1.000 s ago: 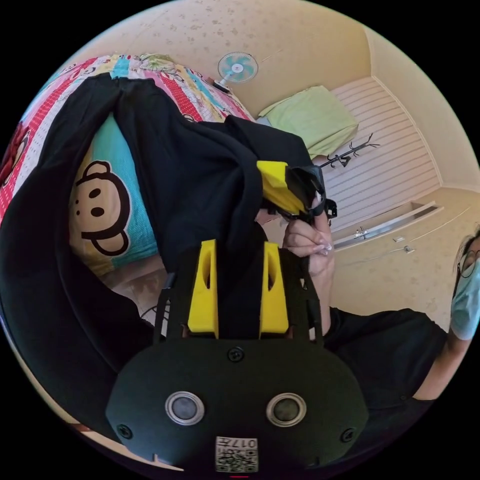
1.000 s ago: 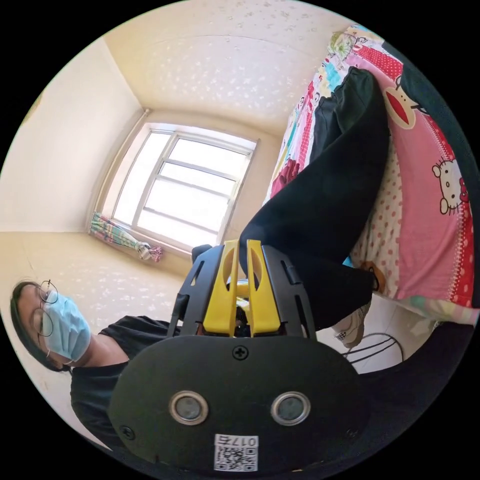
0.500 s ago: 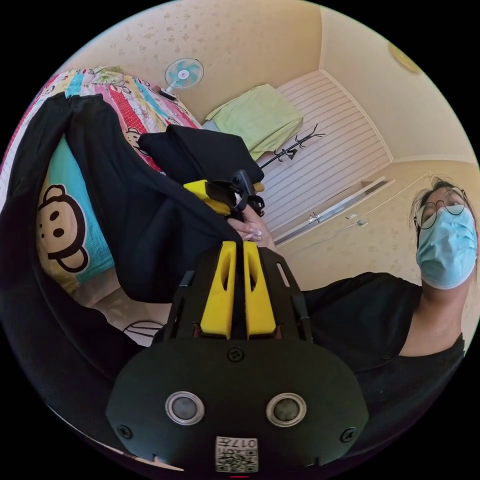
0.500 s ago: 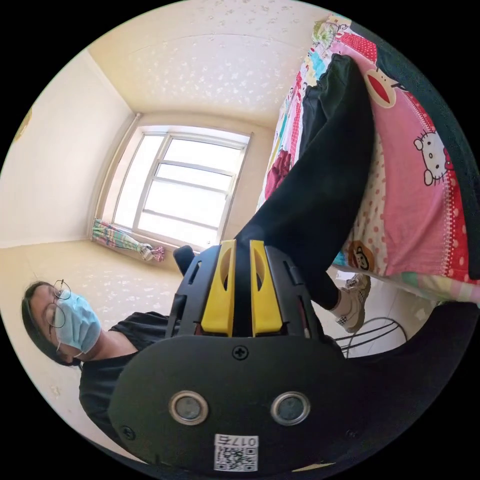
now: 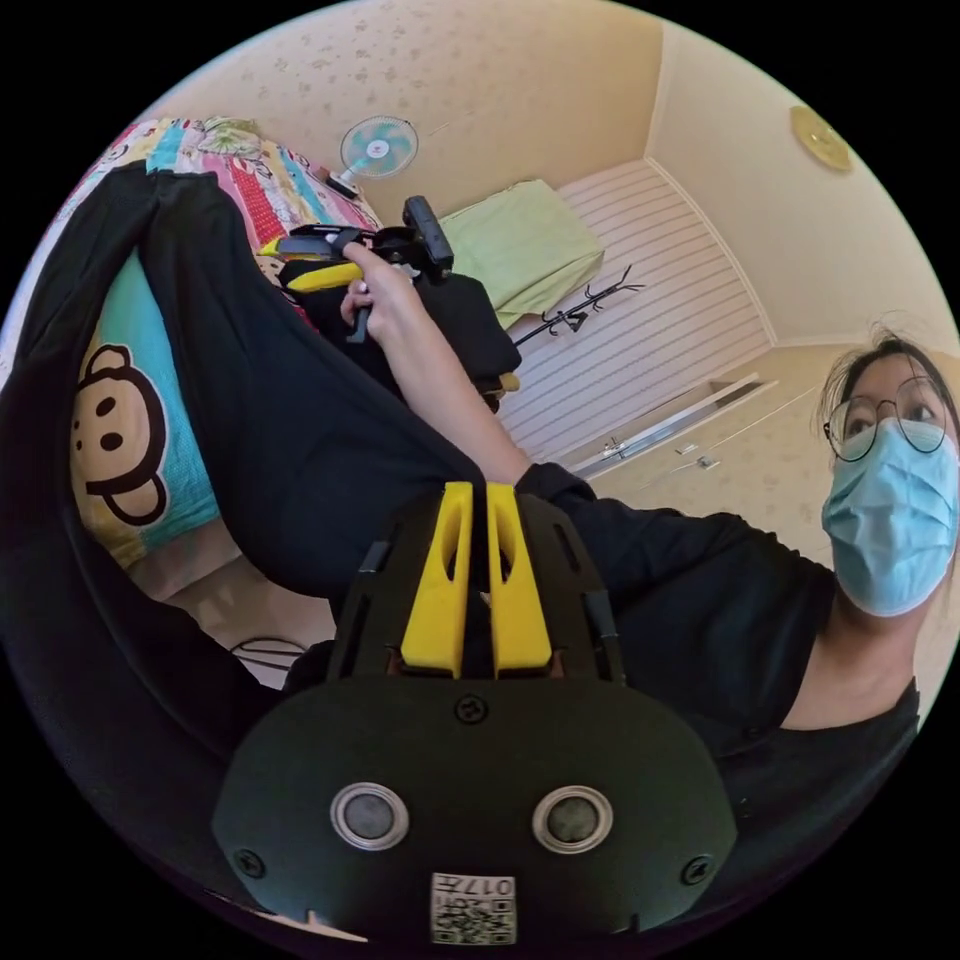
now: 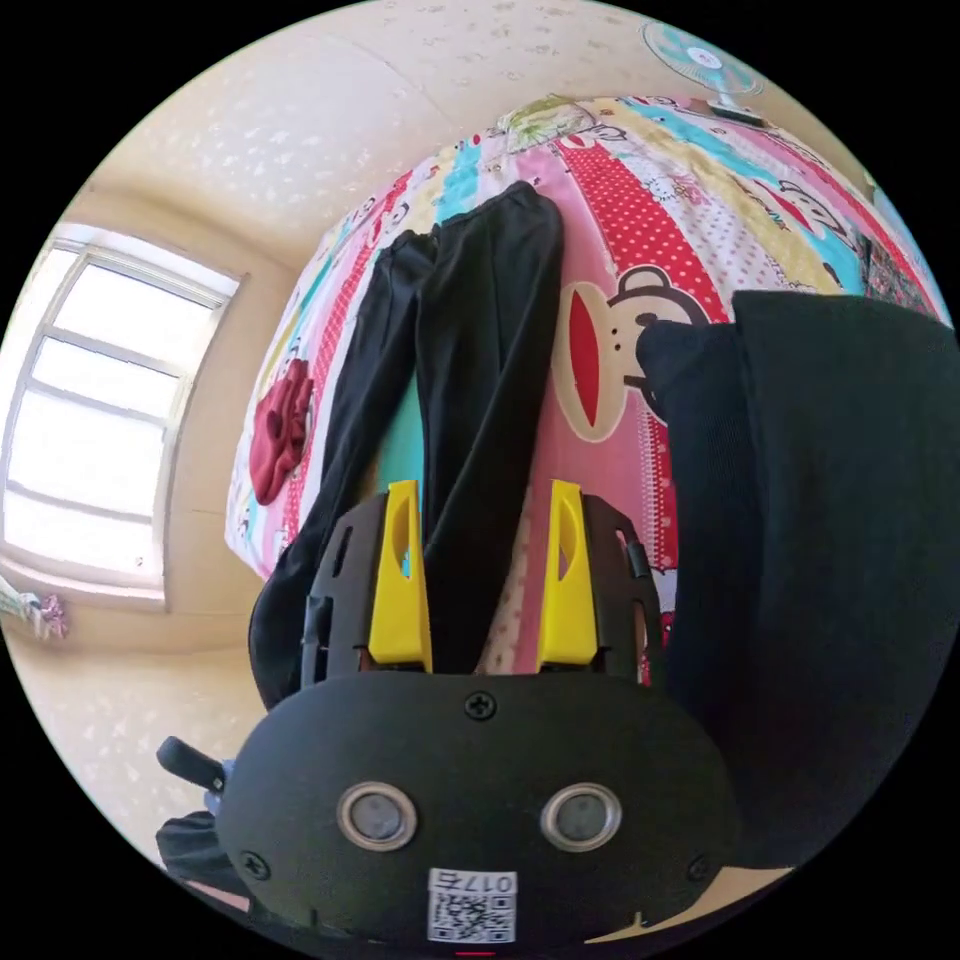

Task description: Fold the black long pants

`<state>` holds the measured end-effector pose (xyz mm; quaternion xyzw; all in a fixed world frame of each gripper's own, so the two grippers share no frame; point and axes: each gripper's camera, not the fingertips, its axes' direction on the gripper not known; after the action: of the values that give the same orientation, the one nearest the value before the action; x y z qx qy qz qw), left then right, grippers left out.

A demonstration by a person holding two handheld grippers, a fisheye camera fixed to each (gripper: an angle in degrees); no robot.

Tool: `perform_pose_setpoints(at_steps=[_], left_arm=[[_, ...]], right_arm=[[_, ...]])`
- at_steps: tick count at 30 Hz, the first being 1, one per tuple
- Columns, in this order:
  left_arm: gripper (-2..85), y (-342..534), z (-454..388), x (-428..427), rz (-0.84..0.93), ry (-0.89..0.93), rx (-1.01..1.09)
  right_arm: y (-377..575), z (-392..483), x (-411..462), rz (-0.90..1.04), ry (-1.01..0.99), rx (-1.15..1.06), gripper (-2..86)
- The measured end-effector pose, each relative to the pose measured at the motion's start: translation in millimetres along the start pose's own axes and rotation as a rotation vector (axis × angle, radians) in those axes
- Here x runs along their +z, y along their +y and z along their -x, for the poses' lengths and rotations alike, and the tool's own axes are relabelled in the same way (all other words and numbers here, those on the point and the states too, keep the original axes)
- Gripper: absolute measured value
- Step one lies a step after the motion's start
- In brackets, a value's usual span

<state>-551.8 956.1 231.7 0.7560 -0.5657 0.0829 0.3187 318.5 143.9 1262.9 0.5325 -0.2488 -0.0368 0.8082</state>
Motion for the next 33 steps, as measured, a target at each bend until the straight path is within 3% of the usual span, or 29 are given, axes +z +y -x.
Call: perform_pose_setpoints(at_steps=[4, 10, 14, 19, 24, 27, 33], left_arm=[[1.1, -16.6, -7.9, -44.9, -0.065, 0.057, -0.028], [0.7, -9.3, 2.9, -145.4, -0.249, 0.315, -0.106], [0.5, 14.4, 11.9, -216.2, -0.394, 0.366, -0.169], [0.3, 78.0, 59.7, -309.5, -0.616, 0.343, -0.422], [0.3, 118.9, 87.8, -365.2, -0.721, 0.342, -0.552], [0.5, 127.9, 95.8, -389.6, -0.725, 0.3, -0.582], [4.0, 128.0, 117.7, -401.3, -0.696, 0.377, -0.593]], right_arm=[[-42.1, 14.4, 65.7, 0.083, 0.035, -0.004, 4.5], [-43.6, 125.0, 36.4, -0.166, -0.112, -0.226, 2.8], [-66.7, 225.2, 60.9, -0.142, -0.155, -0.337, 3.1], [-91.5, 356.1, 209.7, 0.079, 0.006, -0.421, 6.2], [-64.0, 387.5, 323.8, 0.186, 0.172, -0.444, 10.0], [-44.0, 382.7, 314.9, 0.17, 0.153, -0.495, 12.4], [41.2, 292.5, 175.9, 0.115, -0.28, -0.601, 13.7]])
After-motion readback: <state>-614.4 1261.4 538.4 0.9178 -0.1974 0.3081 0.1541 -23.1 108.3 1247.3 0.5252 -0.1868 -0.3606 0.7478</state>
